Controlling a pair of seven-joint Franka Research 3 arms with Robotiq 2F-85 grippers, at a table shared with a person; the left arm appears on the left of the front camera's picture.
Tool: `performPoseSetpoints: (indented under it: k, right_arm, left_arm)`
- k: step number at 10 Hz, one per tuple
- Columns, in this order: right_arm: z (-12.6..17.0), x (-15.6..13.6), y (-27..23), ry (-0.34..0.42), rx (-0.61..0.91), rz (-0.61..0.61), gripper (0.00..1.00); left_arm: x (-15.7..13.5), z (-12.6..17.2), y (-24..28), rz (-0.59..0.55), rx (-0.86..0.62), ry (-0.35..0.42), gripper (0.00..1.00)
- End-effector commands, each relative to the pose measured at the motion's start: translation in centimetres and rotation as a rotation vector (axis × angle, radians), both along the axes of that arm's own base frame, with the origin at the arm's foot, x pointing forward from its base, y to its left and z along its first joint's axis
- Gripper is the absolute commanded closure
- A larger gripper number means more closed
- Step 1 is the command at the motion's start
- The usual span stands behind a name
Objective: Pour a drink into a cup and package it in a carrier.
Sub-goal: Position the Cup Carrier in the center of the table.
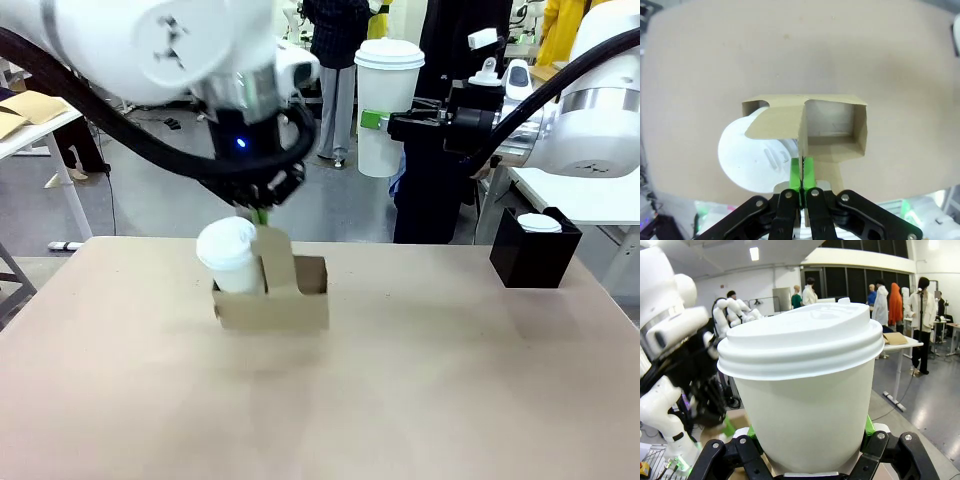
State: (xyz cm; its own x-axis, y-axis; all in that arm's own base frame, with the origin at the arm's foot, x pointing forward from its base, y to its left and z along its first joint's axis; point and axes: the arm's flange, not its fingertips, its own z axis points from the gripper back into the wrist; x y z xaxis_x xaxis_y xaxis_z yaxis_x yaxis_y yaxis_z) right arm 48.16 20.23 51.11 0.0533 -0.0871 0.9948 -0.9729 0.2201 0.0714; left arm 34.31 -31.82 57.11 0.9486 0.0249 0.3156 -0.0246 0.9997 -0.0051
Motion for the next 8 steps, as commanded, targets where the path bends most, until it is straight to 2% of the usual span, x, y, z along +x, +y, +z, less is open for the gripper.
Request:
performPoseSetpoints:
  k: [1, 3, 8]
  right_arm:
    - [0.2, -0.1, 0.1, -0.019, 0.010, -0.005, 0.19]
    - [0.2, -0.1, 0.1, -0.019, 0.010, -0.005, 0.19]
    - [0.2, -0.1, 0.1, -0.019, 0.010, -0.005, 0.19]
  left_arm:
    - [-0.5, -2.4, -2.3, 0.001, -0.018, -0.010, 0.98]
    - [-1.4, -4.2, -4.6, -0.035, -0.002, 0.016, 0.98]
    - [-1.0, -7.5, -7.8, -0.047, 0.026, 0.088, 0.98]
